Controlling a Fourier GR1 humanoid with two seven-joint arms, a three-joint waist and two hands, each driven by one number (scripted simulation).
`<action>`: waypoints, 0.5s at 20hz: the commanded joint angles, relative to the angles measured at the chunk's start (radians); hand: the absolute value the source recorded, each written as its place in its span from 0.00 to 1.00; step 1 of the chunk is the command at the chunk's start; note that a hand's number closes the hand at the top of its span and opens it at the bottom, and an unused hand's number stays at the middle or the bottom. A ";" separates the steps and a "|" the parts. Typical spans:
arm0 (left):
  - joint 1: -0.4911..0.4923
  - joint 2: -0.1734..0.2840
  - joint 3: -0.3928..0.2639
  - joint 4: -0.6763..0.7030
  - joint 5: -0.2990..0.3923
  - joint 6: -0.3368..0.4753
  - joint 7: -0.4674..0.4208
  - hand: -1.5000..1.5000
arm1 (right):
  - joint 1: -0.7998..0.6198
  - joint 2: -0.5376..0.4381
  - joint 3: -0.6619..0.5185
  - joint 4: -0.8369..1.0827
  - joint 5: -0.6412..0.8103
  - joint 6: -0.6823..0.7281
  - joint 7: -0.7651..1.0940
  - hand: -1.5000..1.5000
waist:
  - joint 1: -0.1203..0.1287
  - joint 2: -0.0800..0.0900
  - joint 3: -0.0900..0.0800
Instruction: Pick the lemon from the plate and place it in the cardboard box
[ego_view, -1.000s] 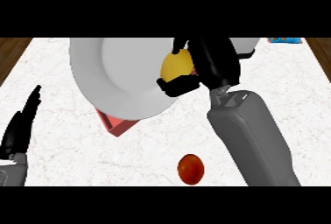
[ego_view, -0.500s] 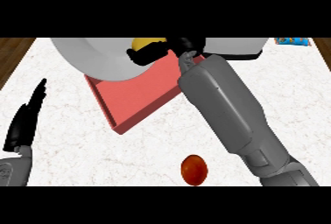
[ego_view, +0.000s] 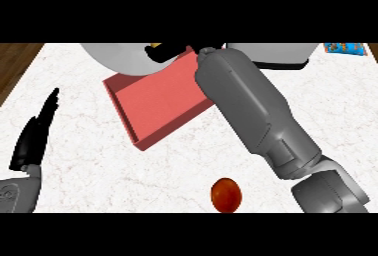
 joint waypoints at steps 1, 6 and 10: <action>-0.041 -0.005 -0.009 0.011 -0.006 -0.003 0.021 0.50 | -0.054 0.000 0.032 0.136 -0.014 -0.096 0.031 1.00 | 0.026 0.008 -0.001; -0.050 -0.012 -0.017 0.013 -0.007 -0.003 0.000 0.50 | -0.032 0.000 -0.056 0.212 -0.125 -0.094 -0.006 0.00 | 0.046 0.020 0.000; -0.108 0.002 -0.019 0.017 -0.002 -0.028 0.036 0.50 | -0.043 0.000 -0.045 0.240 -0.174 -0.112 -0.043 0.00 | 0.054 0.021 0.000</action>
